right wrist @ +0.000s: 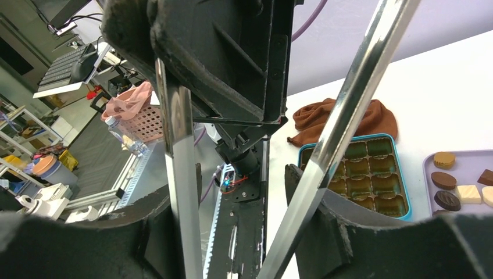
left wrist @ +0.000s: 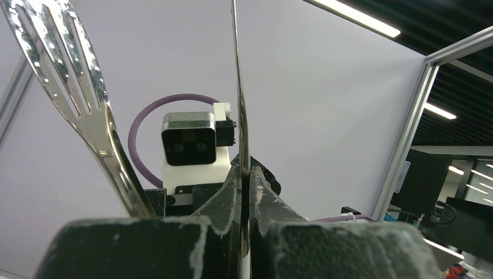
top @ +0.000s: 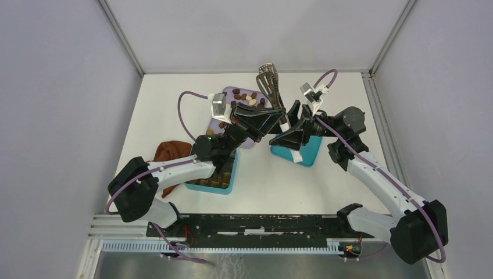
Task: Pack the chocolate
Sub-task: Adjust the clamp.
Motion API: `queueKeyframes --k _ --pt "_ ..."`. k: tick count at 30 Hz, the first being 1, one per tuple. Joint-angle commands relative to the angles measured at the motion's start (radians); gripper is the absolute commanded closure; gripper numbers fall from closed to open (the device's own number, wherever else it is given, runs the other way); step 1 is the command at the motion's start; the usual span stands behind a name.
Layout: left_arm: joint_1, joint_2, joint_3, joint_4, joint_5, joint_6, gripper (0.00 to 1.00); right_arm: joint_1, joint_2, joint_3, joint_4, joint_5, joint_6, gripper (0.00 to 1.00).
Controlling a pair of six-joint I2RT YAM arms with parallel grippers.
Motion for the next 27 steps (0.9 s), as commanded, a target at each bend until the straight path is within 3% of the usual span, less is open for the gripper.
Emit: queueKeyframes --k 1,5,8,14,16,18,22,27 --pt "0.004 0.0 0.004 0.131 -0.052 -0.013 0.94 0.006 0.003 0.033 0.027 -0.004 0.0 0.43" --pt "0.003 0.0 -0.005 0.128 -0.06 -0.014 0.91 0.005 0.001 0.033 0.029 -0.005 0.002 0.5" --pt "0.004 -0.002 -0.011 0.128 -0.065 -0.016 0.82 0.005 0.001 0.033 0.029 -0.007 0.007 0.53" --pt "0.003 -0.047 -0.025 0.034 -0.085 -0.005 0.42 0.0 0.003 0.028 0.027 -0.009 0.011 0.54" --pt "0.003 -0.076 -0.045 -0.007 -0.091 0.015 0.33 -0.007 -0.002 0.024 0.028 -0.011 0.011 0.54" --pt "0.003 -0.119 -0.072 -0.059 -0.095 0.044 0.3 -0.016 -0.008 0.017 0.028 -0.014 0.008 0.54" --pt "0.003 -0.249 -0.115 -0.332 -0.088 0.151 0.25 -0.044 -0.02 0.004 0.029 -0.024 -0.003 0.54" --pt "0.003 -0.465 -0.109 -0.903 -0.156 0.31 0.24 -0.079 -0.027 -0.01 -0.021 -0.033 -0.059 0.54"
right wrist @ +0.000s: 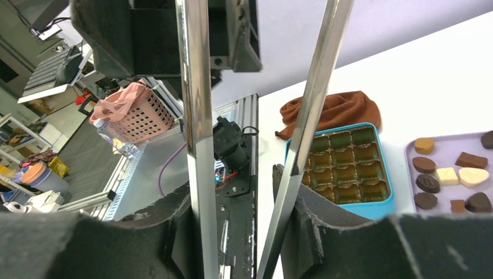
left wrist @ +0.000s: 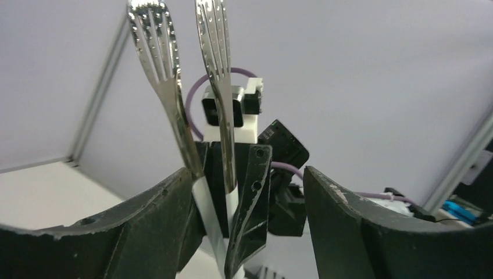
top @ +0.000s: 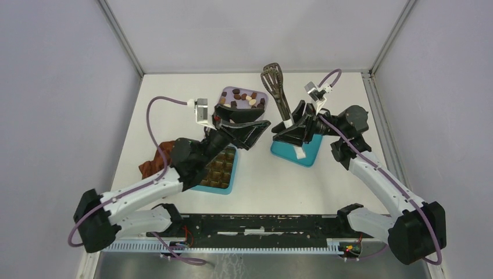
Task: Pack the chocolate
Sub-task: Move the plate to the center of the board.
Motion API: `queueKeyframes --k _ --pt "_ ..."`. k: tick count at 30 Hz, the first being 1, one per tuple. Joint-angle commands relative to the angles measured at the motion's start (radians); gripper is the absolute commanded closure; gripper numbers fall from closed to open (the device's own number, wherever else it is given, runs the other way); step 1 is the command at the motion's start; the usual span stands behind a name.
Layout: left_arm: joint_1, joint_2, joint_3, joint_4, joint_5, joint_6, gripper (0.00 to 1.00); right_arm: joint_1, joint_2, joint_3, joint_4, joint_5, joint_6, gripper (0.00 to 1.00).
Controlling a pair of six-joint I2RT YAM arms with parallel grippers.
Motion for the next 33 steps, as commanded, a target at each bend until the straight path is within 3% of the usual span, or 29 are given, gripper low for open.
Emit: queueKeyframes --k 1,7,12,15,19,22,29,33 --pt "0.002 -0.171 0.007 -0.547 -0.084 0.206 0.24 -0.029 -0.028 0.001 -0.054 -0.015 -0.094 0.55" --pt "0.003 -0.232 0.053 -1.062 -0.292 0.314 0.21 -0.065 -0.009 0.041 -0.391 0.017 -0.462 0.56" --pt "0.053 -0.189 0.079 -1.182 -0.372 0.345 0.18 -0.097 0.044 0.079 -0.601 0.062 -0.69 0.55" --pt "0.212 -0.126 0.1 -1.175 -0.234 0.337 0.19 -0.106 0.085 0.089 -0.673 0.091 -0.791 0.55" --pt "0.476 -0.012 0.115 -1.094 0.122 0.259 0.21 -0.115 0.131 0.085 -0.727 0.101 -0.857 0.55" --pt "0.587 0.114 0.178 -1.09 0.231 0.233 0.23 -0.123 0.152 0.08 -0.741 0.106 -0.889 0.55" --pt "0.717 0.488 0.475 -1.271 0.225 0.319 0.3 -0.136 0.15 0.057 -0.788 0.123 -0.946 0.55" --pt "0.747 0.614 0.601 -1.377 0.106 0.396 0.33 -0.144 0.149 0.05 -0.824 0.152 -0.991 0.54"
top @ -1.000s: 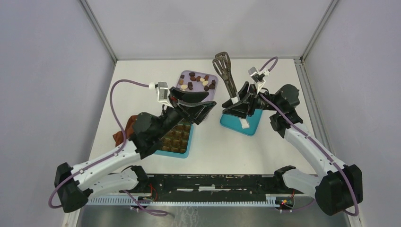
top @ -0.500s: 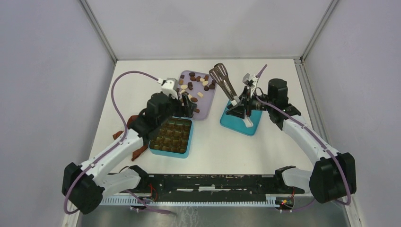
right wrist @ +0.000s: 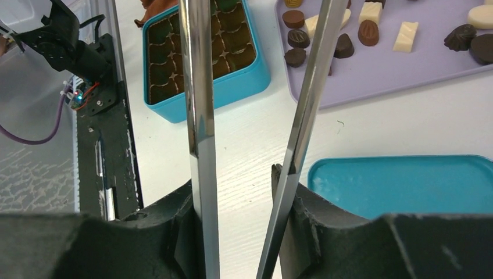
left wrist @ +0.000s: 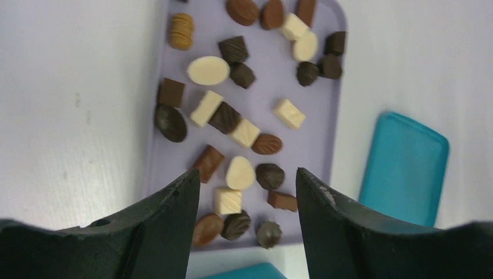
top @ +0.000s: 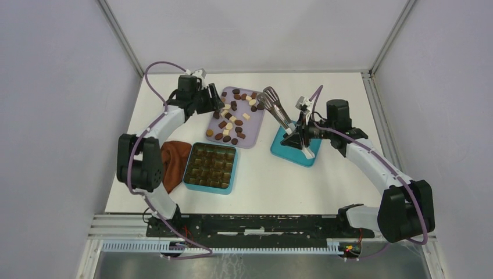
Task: Pack the chocolate
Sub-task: Move the plate to the center of the board.
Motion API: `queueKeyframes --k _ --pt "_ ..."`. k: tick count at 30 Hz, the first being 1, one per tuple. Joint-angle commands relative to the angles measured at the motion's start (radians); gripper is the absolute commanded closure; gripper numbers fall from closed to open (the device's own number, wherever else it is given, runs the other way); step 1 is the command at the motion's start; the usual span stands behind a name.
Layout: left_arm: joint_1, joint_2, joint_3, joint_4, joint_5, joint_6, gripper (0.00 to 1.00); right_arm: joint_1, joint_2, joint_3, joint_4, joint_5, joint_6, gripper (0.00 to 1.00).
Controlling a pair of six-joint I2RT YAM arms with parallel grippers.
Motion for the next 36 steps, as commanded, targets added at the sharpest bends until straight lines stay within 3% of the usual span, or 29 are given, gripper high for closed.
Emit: queueKeyframes --k 1,6,15,22,36 --pt "0.029 0.099 0.134 -0.165 -0.098 0.122 0.33 -0.012 -0.016 0.013 -0.021 0.037 -0.091 0.54" --pt "0.029 0.214 0.217 -0.262 -0.18 0.196 0.36 -0.013 -0.011 0.016 -0.041 0.055 -0.116 0.55" --pt "0.029 0.329 0.279 -0.314 -0.199 0.255 0.54 -0.014 0.016 0.017 -0.049 0.042 -0.119 0.55" --pt "0.029 0.403 0.332 -0.346 -0.194 0.272 0.6 -0.014 0.034 0.022 -0.063 0.036 -0.133 0.55" --pt "0.02 0.407 0.322 -0.371 -0.12 0.243 0.91 -0.013 0.062 0.037 -0.098 0.064 -0.173 0.55"
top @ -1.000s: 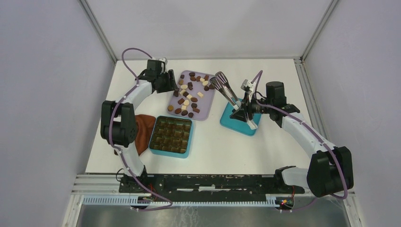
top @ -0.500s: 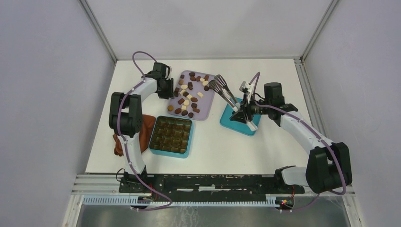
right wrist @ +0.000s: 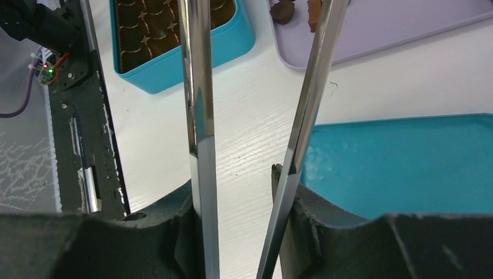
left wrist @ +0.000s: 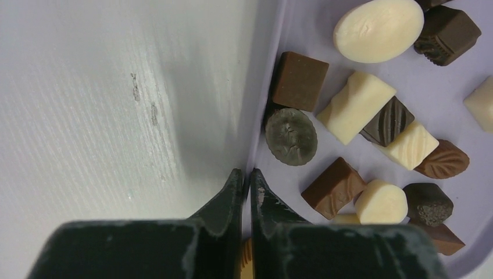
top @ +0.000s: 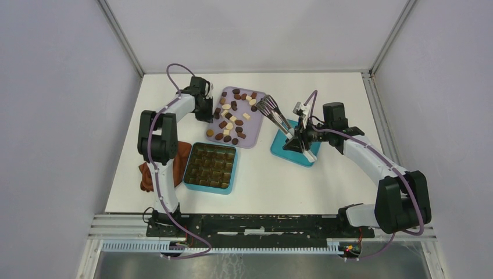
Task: Pack the chocolate
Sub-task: Move the plate to the center of the board.
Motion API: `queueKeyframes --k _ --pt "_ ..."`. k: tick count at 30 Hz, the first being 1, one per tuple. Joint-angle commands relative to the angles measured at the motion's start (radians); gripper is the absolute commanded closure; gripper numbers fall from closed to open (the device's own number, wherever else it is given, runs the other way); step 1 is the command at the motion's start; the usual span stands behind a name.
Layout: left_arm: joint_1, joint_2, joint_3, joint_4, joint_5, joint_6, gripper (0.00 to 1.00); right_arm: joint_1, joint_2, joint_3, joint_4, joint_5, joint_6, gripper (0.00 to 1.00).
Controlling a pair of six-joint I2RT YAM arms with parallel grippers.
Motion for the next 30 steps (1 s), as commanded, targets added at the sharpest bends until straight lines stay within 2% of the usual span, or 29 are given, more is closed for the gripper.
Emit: queueKeyframes --k 1,12,18,26,30 --pt "-0.015 -0.038 -0.024 -0.007 0.055 0.017 0.93 -0.005 -0.004 0.04 0.011 0.02 -0.043 0.55" --pt "-0.08 -0.13 -0.151 0.068 0.089 -0.052 0.96 -0.005 0.024 0.104 -0.091 0.249 -0.168 0.57" --pt "-0.112 -0.136 -0.165 0.095 0.095 -0.069 0.94 0.011 0.105 0.199 -0.18 0.37 -0.223 0.57" --pt "-0.111 -0.262 -0.186 0.104 0.02 -0.045 0.72 0.061 0.312 0.426 -0.361 0.529 -0.287 0.58" --pt "-0.111 -0.348 -0.194 0.089 0.01 -0.016 0.67 0.078 0.406 0.528 -0.436 0.587 -0.302 0.59"
